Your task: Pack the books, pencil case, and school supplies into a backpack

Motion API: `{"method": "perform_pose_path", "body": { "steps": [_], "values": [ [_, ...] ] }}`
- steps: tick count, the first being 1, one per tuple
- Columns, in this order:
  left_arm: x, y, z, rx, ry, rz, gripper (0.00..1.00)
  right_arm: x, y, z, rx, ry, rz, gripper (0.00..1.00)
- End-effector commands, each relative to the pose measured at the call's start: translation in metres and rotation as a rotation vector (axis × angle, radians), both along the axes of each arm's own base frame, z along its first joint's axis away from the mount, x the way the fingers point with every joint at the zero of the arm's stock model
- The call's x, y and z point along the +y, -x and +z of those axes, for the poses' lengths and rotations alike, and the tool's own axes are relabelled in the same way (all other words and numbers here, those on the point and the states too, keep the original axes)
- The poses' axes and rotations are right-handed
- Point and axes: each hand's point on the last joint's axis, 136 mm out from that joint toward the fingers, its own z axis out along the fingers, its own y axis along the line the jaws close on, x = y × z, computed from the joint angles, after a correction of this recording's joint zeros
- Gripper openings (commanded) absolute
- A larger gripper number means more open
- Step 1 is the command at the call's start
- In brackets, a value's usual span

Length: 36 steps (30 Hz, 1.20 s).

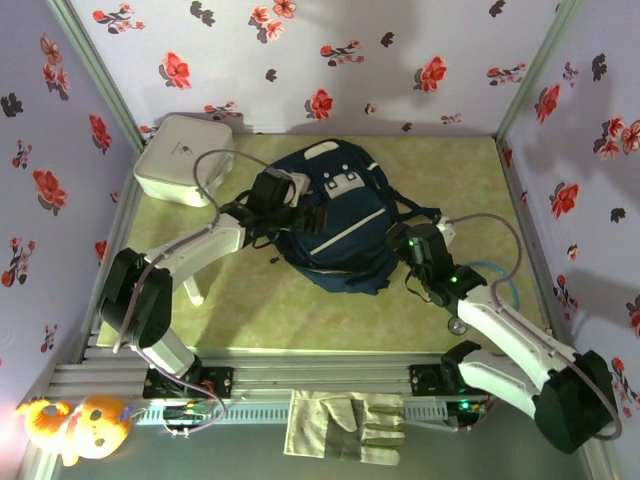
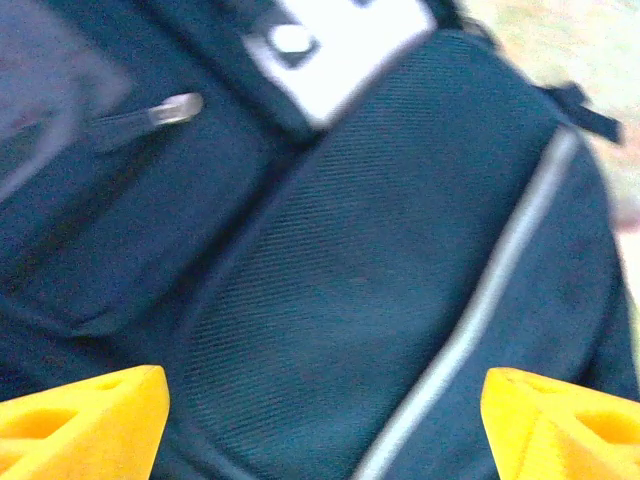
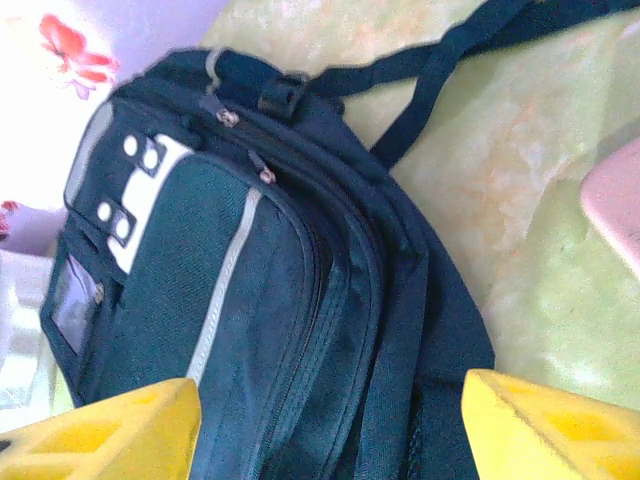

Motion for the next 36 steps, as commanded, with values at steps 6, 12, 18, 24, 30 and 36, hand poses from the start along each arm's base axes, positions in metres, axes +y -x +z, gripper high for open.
{"method": "perform_pose_path", "body": {
  "steps": [6,12,18,24,30,36],
  "values": [
    [0.08,-0.015,-0.06,0.202,0.033,0.36,0.74,0.041,-0.017,-0.026,0.095,-0.039,0.143,0.69],
    [0.103,-0.017,-0.093,0.267,-0.04,0.462,0.61,0.042,-0.019,-0.05,0.158,0.002,0.15,0.68],
    [0.121,-0.025,-0.115,0.295,-0.016,0.554,0.48,0.039,-0.02,-0.066,0.192,0.029,0.143,0.67],
    [0.102,-0.038,-0.117,0.307,0.061,0.509,0.48,0.041,-0.023,-0.075,0.215,0.024,0.147,0.66],
    [0.092,-0.046,-0.116,0.297,0.109,0.489,0.5,0.041,-0.024,-0.08,0.226,0.024,0.145,0.66],
    [0.083,-0.049,-0.118,0.31,0.17,0.476,0.43,0.042,-0.026,-0.085,0.238,0.024,0.15,0.64]
  ]
}}
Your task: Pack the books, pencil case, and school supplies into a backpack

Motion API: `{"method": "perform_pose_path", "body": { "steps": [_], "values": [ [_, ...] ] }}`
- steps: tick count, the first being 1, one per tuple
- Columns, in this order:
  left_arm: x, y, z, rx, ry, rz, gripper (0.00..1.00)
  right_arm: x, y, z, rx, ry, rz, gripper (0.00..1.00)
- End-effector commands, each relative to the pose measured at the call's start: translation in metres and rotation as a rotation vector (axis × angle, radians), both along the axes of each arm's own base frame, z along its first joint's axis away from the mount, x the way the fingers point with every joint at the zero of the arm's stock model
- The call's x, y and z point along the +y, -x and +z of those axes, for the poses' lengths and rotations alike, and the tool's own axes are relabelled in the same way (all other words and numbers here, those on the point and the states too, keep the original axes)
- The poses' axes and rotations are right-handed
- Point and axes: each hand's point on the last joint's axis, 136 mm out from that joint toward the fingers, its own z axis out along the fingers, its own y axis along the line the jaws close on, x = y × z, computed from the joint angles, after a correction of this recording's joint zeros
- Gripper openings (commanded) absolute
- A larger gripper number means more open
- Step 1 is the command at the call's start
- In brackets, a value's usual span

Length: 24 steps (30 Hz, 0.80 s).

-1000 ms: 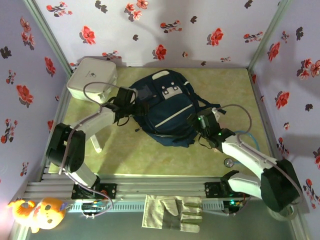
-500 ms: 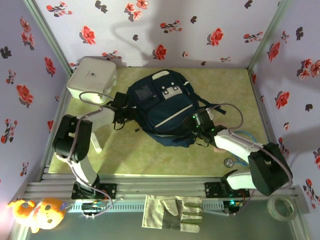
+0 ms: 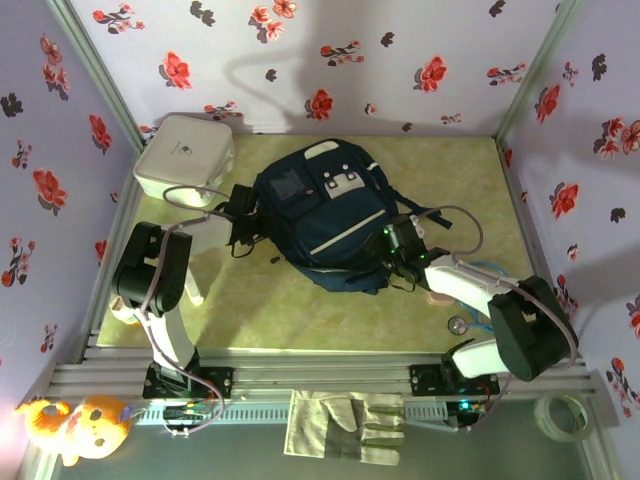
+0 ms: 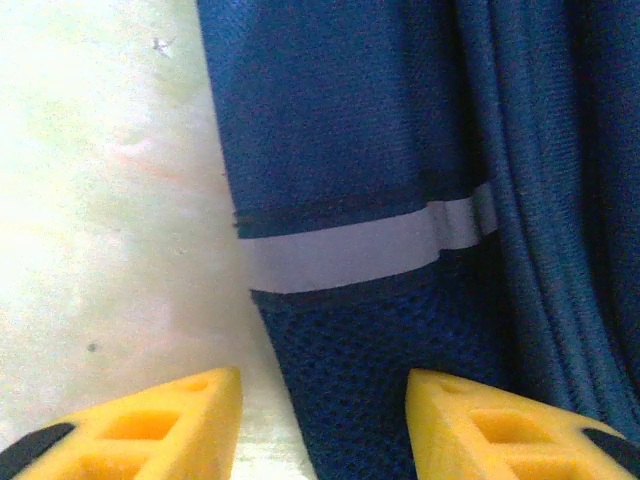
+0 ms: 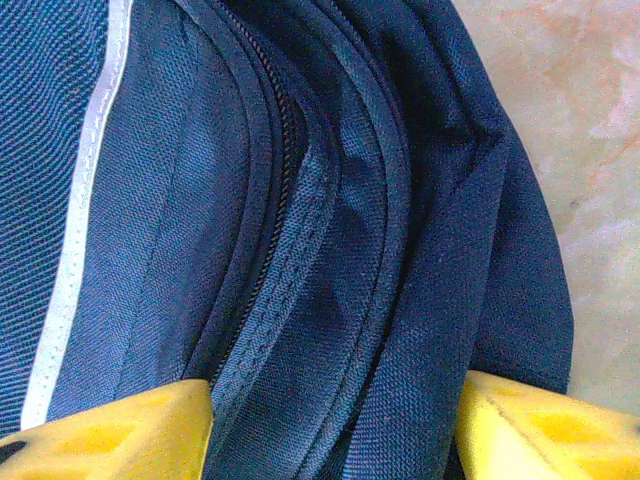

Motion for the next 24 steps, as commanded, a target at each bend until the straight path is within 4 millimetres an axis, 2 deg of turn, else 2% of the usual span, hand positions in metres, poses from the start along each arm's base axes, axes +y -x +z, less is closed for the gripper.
{"method": "perform_pose_path", "body": {
  "steps": [1,8,13,17,22,24],
  "values": [
    [-0.015,-0.012,0.003,-0.027,0.085,0.003,0.42,0.0,-0.005,-0.006,0.011,0.013,0.014,0.64],
    [-0.019,-0.014,-0.004,-0.011,0.113,0.016,0.26,-0.001,-0.01,-0.019,0.034,0.027,0.016,0.6],
    [-0.019,-0.016,0.004,-0.033,0.118,0.011,0.0,-0.004,-0.02,-0.023,0.035,0.046,0.023,0.59],
    [-0.019,-0.012,0.017,-0.059,0.129,-0.005,0.0,-0.009,-0.037,-0.024,0.022,0.093,0.036,0.59],
    [-0.023,-0.003,0.032,-0.096,0.145,-0.039,0.0,-0.009,-0.074,-0.027,0.001,0.149,0.082,0.58],
    [-0.032,0.001,0.037,-0.104,0.164,-0.071,0.0,-0.01,-0.09,-0.03,-0.001,0.166,0.098,0.57]
  ]
}}
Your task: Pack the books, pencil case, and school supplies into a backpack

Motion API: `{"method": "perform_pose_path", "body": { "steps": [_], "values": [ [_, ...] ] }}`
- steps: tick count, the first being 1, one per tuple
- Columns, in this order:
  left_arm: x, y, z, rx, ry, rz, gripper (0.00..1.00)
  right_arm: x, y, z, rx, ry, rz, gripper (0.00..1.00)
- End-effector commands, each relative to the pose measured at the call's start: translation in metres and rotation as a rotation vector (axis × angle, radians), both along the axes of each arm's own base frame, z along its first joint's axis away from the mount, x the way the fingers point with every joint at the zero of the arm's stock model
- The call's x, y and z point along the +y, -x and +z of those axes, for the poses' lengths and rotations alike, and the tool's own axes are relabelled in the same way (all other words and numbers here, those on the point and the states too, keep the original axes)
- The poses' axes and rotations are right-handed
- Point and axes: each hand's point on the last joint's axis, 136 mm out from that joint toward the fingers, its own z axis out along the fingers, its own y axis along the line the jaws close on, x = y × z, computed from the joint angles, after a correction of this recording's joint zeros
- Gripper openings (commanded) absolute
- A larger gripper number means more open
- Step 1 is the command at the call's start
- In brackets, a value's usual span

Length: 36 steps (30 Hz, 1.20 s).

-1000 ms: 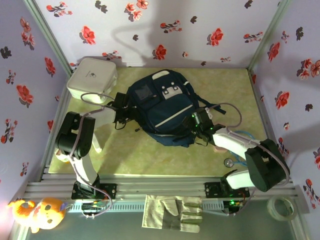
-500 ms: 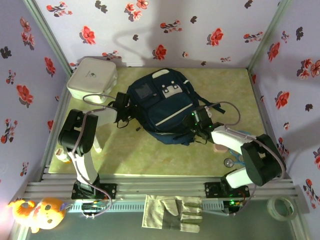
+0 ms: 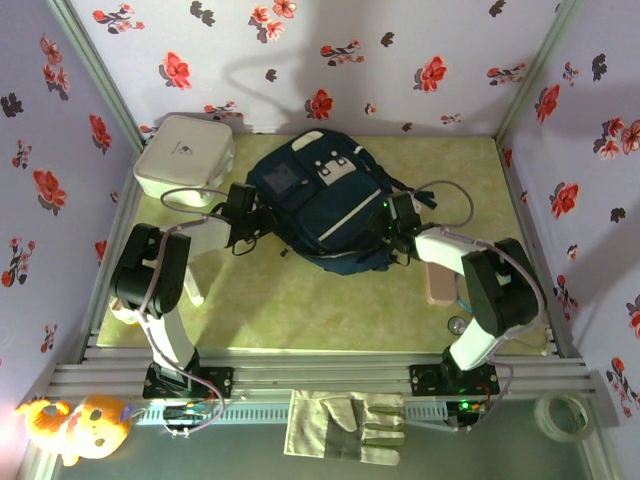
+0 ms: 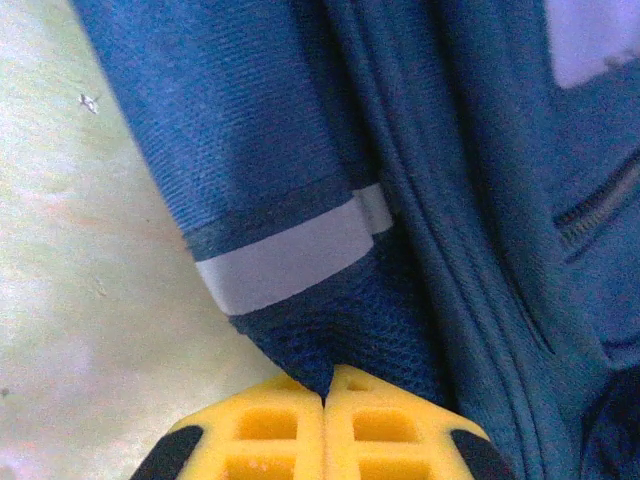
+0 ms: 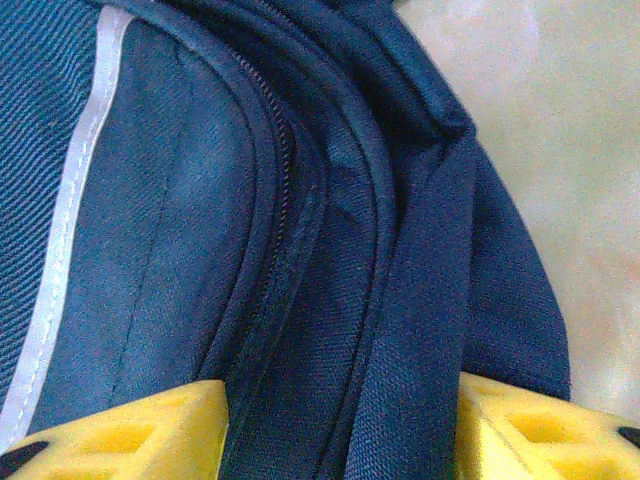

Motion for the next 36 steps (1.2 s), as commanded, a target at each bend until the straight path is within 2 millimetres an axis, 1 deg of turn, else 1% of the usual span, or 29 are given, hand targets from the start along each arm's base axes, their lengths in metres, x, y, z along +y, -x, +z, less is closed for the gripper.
{"method": "perform_pose_path", "body": {
  "steps": [1,3,5,8,9,10,11,13,16,18,21,22,24,26,29,32,33,36],
  "values": [
    [-0.026,0.013,0.02,-0.04,0.056,-0.113,0.0,-0.003,-0.016,-0.024,0.053,0.061,0.054,0.57],
    [-0.037,0.017,0.024,-0.044,0.065,-0.141,0.0,-0.009,-0.027,-0.021,0.065,0.092,0.045,0.54],
    [-0.046,0.02,0.027,-0.044,0.069,-0.157,0.0,-0.017,-0.031,-0.01,0.065,0.146,0.033,0.54],
    [-0.057,0.023,0.031,-0.047,0.085,-0.162,0.0,-0.025,-0.027,0.022,0.015,0.19,0.037,0.56],
    [-0.061,0.023,0.033,-0.049,0.087,-0.161,0.0,-0.028,-0.022,0.035,0.001,0.206,0.04,0.57],
    [-0.063,0.023,0.035,-0.054,0.088,-0.161,0.0,-0.031,-0.018,0.042,-0.008,0.22,0.042,0.58],
    [-0.067,0.023,0.037,-0.059,0.089,-0.16,0.0,-0.033,-0.009,0.053,-0.018,0.239,0.049,0.59],
    [-0.072,0.023,0.042,-0.071,0.088,-0.157,0.0,-0.034,0.008,0.065,-0.017,0.261,0.068,0.6],
    [-0.079,0.022,0.051,-0.096,0.085,-0.157,0.0,-0.019,0.034,0.08,-0.03,0.261,0.125,0.6],
    [-0.085,0.023,0.055,-0.103,0.092,-0.164,0.0,0.001,0.053,0.084,-0.042,0.248,0.179,0.6],
    [-0.091,0.026,0.059,-0.109,0.098,-0.177,0.0,0.03,0.076,0.085,-0.057,0.219,0.229,0.58],
    [-0.094,0.027,0.06,-0.107,0.1,-0.182,0.0,0.039,0.081,0.084,-0.062,0.209,0.238,0.57],
    [-0.096,0.028,0.061,-0.11,0.1,-0.188,0.0,0.062,0.091,0.08,-0.075,0.193,0.272,0.54],
    [-0.098,0.03,0.063,-0.112,0.101,-0.195,0.0,0.081,0.097,0.075,-0.085,0.204,0.302,0.52],
    [-0.1,0.031,0.065,-0.116,0.095,-0.207,0.0,0.113,0.1,0.059,-0.07,0.201,0.369,0.43],
    [-0.1,0.032,0.068,-0.119,0.091,-0.213,0.0,0.137,0.1,0.04,-0.043,0.218,0.402,0.37],
    [-0.1,0.033,0.067,-0.117,0.09,-0.214,0.0,0.143,0.099,0.035,-0.038,0.226,0.405,0.35],
    [-0.1,0.034,0.07,-0.123,0.089,-0.219,0.0,0.151,0.095,0.022,-0.041,0.247,0.397,0.3]
  ]
}}
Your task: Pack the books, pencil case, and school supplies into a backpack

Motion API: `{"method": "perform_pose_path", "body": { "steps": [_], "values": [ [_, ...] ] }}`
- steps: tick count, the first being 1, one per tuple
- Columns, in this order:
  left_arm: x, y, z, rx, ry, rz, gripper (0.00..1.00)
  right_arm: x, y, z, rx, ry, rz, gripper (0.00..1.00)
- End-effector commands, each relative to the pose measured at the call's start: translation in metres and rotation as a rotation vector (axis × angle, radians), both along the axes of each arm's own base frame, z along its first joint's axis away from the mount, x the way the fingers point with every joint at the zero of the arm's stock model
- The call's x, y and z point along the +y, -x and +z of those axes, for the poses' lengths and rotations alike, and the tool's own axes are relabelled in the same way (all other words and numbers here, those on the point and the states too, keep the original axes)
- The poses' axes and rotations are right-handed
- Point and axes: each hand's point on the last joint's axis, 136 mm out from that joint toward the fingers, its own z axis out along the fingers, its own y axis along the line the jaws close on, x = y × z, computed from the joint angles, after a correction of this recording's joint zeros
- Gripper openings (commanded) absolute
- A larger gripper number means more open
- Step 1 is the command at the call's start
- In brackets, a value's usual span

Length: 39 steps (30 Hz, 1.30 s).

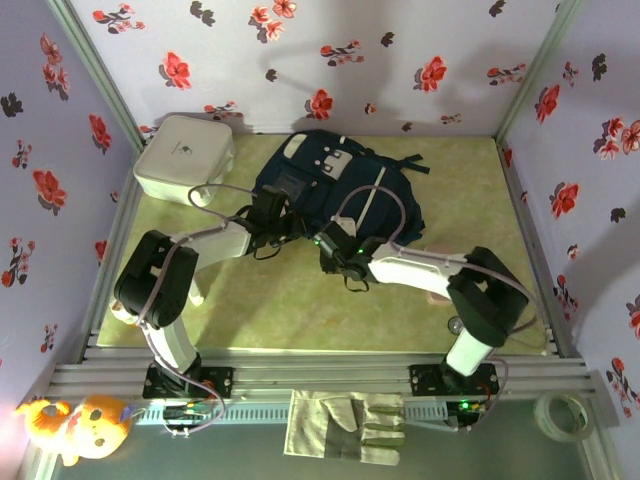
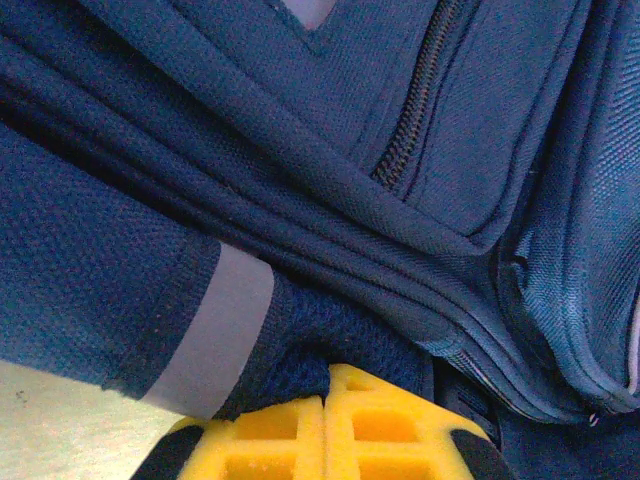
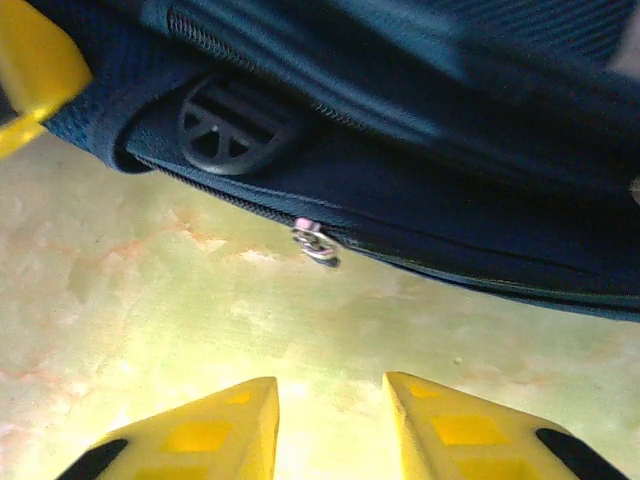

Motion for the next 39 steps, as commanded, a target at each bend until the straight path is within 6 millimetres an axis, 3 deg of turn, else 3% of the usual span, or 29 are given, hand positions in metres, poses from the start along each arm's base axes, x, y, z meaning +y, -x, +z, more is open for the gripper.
{"method": "perform_pose_path", "body": {
  "steps": [1,12,31,39],
  "values": [
    [-0.018,-0.002,0.042,-0.088,0.061,-0.053,0.0,0.014,-0.018,0.008,-0.077,-0.027,-0.047,0.3],
    [-0.018,0.001,0.041,-0.08,0.051,-0.069,0.0,0.005,-0.044,-0.002,-0.154,0.119,-0.12,0.24],
    [-0.019,0.003,0.041,-0.074,0.057,-0.079,0.0,-0.018,-0.053,-0.009,-0.17,0.216,-0.249,0.24],
    [-0.016,0.001,0.042,-0.081,0.048,-0.072,0.0,-0.027,-0.053,-0.008,-0.16,0.206,-0.287,0.2]
  ]
}}
